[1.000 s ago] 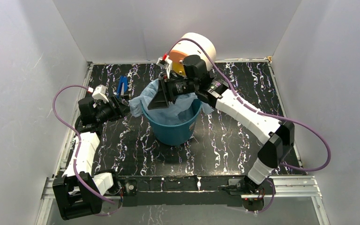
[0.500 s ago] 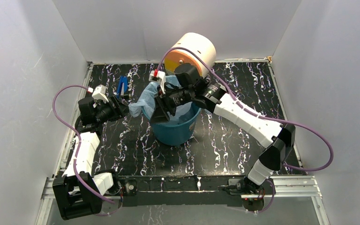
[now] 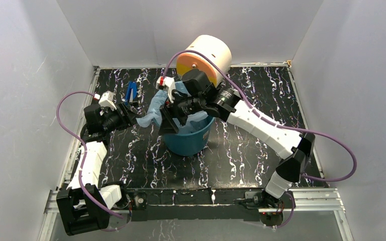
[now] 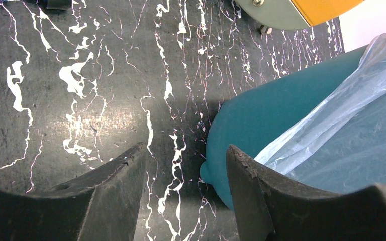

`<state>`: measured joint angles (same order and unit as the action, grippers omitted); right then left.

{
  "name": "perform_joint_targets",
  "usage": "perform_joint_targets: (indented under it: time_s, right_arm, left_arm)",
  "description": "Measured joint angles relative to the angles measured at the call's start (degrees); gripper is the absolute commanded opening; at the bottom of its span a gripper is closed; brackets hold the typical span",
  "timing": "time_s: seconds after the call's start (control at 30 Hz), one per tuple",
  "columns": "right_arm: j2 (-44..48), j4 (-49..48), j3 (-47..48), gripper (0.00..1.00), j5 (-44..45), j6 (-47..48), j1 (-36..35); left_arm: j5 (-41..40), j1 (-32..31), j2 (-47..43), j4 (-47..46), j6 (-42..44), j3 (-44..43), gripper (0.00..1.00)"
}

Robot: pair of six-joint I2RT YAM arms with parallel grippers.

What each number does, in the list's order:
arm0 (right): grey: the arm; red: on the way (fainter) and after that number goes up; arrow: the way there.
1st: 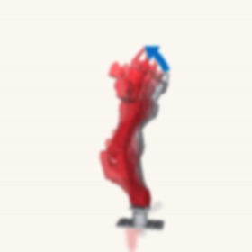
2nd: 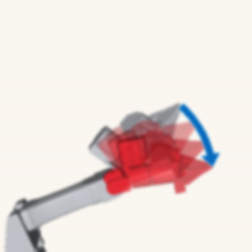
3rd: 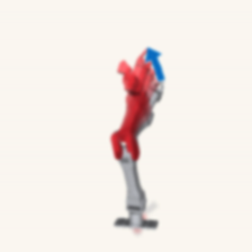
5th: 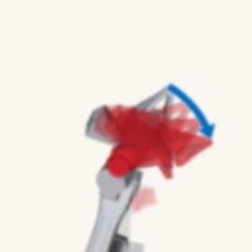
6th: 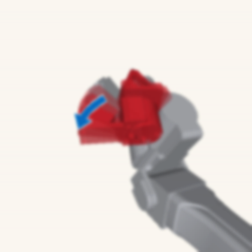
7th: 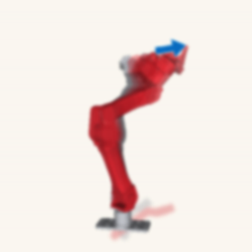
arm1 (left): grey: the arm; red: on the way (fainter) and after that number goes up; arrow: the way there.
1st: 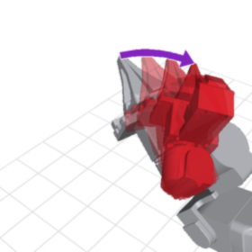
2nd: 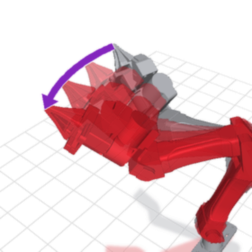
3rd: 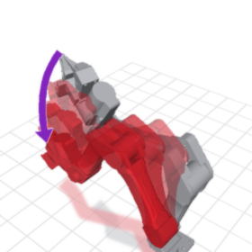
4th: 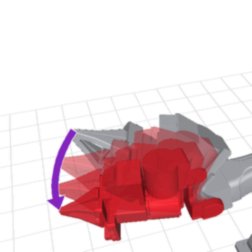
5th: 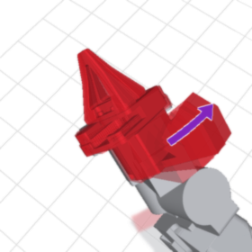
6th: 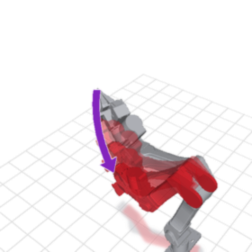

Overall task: Put the trash bags into the trash bin
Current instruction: Place the trash bag in the trash bin.

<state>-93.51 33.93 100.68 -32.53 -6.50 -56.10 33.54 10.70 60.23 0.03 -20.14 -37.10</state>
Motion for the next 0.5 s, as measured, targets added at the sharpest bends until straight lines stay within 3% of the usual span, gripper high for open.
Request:
perform_joint_targets:
  time_s: [0.2, 0.33, 0.5]
  right_arm:
    - [-2.14, 3.76, 1.86, 0.8, 6.6, 0.39, -0.02]
    - [-0.35, -1.31, -0.48, 0.81, 8.07, -1.36, -0.02]
    - [4.24, -8.76, -5.68, 0.69, 8.11, -4.09, -0.02]
  left_arm:
    - [-0.11, 0.0, 0.0, 0.02, 0.0, 0.0, 0.57]
    - [-0.15, 0.0, 0.0, 0.02, 0.0, 0.0, 0.57]
    - [-0.13, 0.0, 0.0, 0.0, 0.0, 0.0, 0.57]
